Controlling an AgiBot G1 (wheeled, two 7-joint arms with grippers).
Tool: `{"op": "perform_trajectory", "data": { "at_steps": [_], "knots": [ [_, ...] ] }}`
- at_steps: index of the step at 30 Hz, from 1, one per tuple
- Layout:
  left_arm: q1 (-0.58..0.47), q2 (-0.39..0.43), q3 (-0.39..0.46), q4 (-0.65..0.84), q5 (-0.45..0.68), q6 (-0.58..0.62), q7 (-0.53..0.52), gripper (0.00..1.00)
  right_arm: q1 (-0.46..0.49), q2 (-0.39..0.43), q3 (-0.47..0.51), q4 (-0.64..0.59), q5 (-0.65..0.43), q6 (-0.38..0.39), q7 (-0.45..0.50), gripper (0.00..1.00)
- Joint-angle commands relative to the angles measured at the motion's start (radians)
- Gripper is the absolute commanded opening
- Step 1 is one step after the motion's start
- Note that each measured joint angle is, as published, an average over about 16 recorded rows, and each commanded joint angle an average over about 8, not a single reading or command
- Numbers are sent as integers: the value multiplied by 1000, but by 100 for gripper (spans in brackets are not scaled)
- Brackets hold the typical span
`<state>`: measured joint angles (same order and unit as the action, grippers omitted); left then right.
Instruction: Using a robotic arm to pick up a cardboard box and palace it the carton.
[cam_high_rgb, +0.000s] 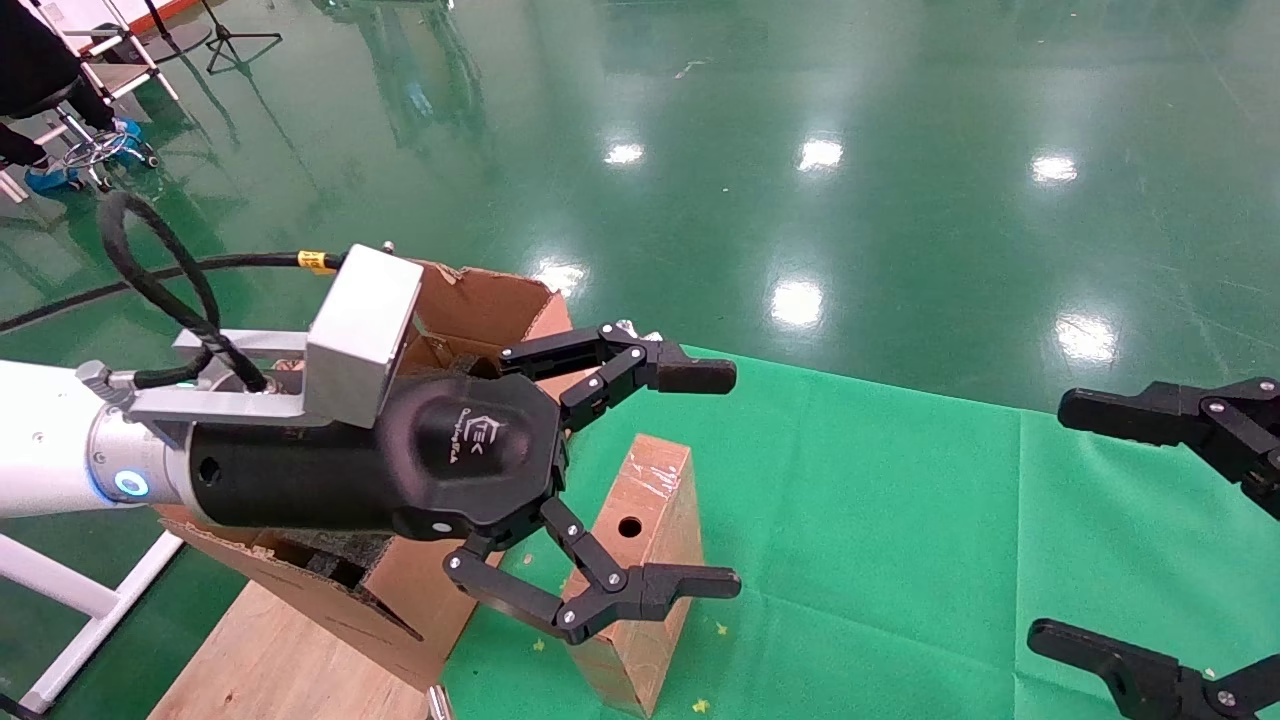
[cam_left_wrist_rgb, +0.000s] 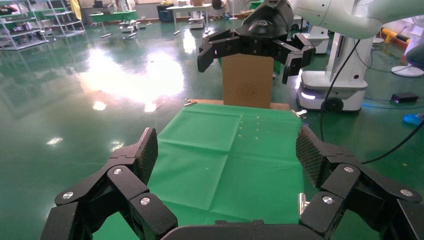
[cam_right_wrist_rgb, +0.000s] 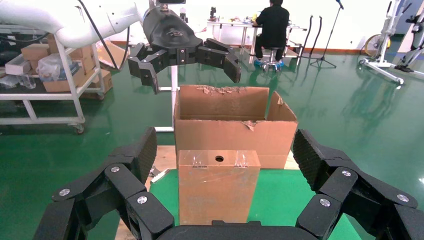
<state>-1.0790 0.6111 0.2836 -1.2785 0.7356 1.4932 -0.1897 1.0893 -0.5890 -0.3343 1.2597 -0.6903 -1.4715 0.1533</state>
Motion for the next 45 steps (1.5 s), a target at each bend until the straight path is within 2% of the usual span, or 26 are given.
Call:
{"op": "perform_trajectory", "data": {
  "at_steps": [1, 14, 15, 17, 22, 23, 24, 30, 39, 45],
  "knots": [
    [0, 0, 0, 0, 0, 0, 0, 100, 0, 0, 0, 0, 0, 0, 0, 100],
    [1, 0, 0, -1, -1, 0, 0, 100, 0, 0, 0, 0, 0, 0, 0, 100],
    [0, 0, -1, -1, 0, 0, 1, 100, 0, 0, 0, 0, 0, 0, 0, 97],
    [-1, -2, -1, -2, 5, -2, 4, 100, 0, 0, 0, 0, 0, 0, 0, 77],
    [-5, -10, 3, -19, 51, -30, 19, 100, 0, 0, 0, 0, 0, 0, 0, 15],
    [-7, -12, 6, -25, 68, -41, 19, 100, 0, 0, 0, 0, 0, 0, 0, 6],
    [-10, -14, 11, -31, 89, -55, 15, 100, 0, 0, 0, 0, 0, 0, 0, 1],
    [-40, -7, 51, -57, 198, -126, -40, 100, 0, 0, 0, 0, 0, 0, 0, 0],
    [-67, 0, 66, -56, 257, -161, -49, 100, 0, 0, 0, 0, 0, 0, 0, 0],
    [-139, 10, 112, -67, 429, -233, -99, 100, 0, 0, 0, -1, 0, 0, 0, 0]
  ]
}}
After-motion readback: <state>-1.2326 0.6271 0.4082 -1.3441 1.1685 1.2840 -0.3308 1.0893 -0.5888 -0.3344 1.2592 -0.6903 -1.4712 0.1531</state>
